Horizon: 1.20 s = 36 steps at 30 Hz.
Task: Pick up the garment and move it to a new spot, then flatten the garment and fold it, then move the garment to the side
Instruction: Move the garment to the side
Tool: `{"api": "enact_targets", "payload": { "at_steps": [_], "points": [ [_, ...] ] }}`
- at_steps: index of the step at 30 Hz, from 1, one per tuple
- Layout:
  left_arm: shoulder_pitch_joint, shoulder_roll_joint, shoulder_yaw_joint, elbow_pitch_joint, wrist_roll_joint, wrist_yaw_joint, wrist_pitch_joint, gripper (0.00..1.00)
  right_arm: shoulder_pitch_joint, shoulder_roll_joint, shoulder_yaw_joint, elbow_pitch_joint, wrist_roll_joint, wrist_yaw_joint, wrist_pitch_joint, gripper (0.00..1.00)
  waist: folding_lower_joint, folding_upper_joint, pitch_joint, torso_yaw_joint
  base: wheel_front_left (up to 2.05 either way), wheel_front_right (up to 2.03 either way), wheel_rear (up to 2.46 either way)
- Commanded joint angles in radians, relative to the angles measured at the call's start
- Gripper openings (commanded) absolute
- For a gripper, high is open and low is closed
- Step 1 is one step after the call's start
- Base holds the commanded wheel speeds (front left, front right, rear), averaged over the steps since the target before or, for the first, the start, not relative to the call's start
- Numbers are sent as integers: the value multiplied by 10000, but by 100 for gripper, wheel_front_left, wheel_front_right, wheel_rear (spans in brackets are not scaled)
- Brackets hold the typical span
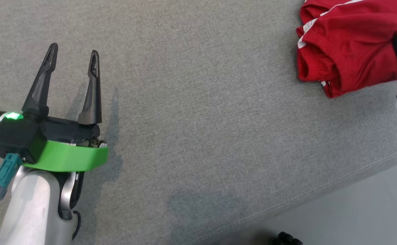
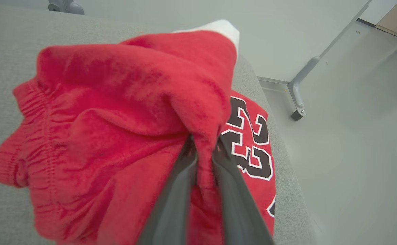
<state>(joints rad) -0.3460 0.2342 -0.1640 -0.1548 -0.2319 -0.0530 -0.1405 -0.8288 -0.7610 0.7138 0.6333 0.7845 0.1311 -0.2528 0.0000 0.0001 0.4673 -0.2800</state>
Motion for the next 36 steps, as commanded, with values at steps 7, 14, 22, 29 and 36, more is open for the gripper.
{"api": "enact_targets", "payload": {
  "at_steps": [7, 14, 22, 29, 36],
  "points": [
    [-382, 47, -117, 78, 105, 13, -14, 100, -465, 648, -600, 1491, 754, -9, -129, 100, 0, -1, 692, 197, 0, 0, 0],
    [79, 71, -12, 227, 5, 193, -130, 100, 767, 1003, -2741, 447, 62, -9, -133, 100, 0, -1, 171, 129, 0, 0, 0],
    [660, 9, 167, 401, -187, 456, -307, 100, 2858, 2027, -5150, -1835, -1487, -9, -133, 100, 0, -1, -722, 187, 0, 0, 0],
    [1422, -99, 549, 486, -578, 789, -472, 100, 4635, 3651, -6491, -4523, -3079, -9, -134, 100, 0, -1, -1591, 650, 0, 0, 0],
    [2016, -98, 832, 494, -832, 930, -624, 100, 5464, 4806, -6708, -5683, -4131, -9, -135, 100, 0, -1, -2052, 1340, 0, 0, 0]
  ]
}}
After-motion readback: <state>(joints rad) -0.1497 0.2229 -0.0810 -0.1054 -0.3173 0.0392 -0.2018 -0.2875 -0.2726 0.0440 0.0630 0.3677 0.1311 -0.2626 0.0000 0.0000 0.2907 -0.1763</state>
